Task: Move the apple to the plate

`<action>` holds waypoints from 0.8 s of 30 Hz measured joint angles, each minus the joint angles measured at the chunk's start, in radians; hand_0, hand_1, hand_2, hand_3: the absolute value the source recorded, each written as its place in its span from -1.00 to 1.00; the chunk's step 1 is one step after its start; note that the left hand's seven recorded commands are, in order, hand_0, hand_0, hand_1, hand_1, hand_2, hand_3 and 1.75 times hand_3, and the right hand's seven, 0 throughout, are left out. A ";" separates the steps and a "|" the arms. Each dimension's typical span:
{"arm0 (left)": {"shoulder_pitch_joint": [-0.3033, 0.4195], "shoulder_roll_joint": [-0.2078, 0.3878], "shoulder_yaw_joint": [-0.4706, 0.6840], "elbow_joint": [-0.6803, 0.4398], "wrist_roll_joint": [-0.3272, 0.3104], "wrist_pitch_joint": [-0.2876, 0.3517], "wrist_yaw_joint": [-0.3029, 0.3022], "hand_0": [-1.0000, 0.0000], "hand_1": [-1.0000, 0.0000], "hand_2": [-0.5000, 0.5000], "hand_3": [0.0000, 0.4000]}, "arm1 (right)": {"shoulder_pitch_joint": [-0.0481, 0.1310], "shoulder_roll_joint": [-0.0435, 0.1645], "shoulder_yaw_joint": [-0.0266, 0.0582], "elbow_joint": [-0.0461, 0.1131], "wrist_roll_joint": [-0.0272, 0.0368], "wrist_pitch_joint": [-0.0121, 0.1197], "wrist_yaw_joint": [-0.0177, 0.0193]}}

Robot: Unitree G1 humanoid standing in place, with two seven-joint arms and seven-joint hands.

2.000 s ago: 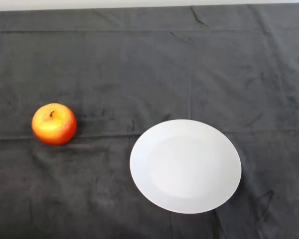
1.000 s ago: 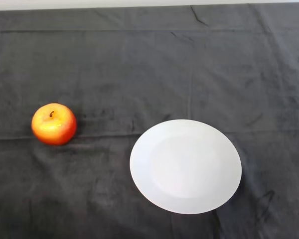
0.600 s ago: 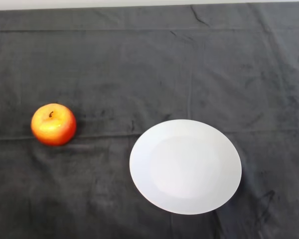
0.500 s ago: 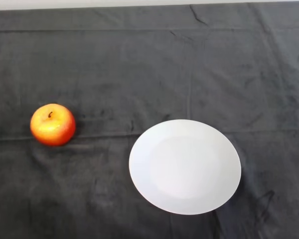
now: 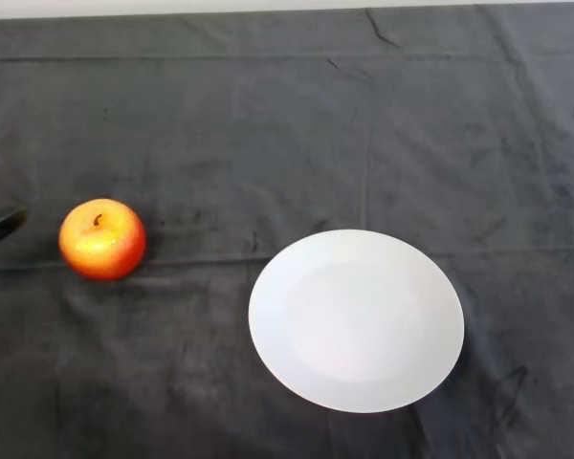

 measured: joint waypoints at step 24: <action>-0.039 -0.115 -0.079 0.000 0.089 -0.028 -0.061 1.00 1.00 0.00 -1.00 | 0.000 0.000 0.0000 0.000 0.0000 0.000 0.0000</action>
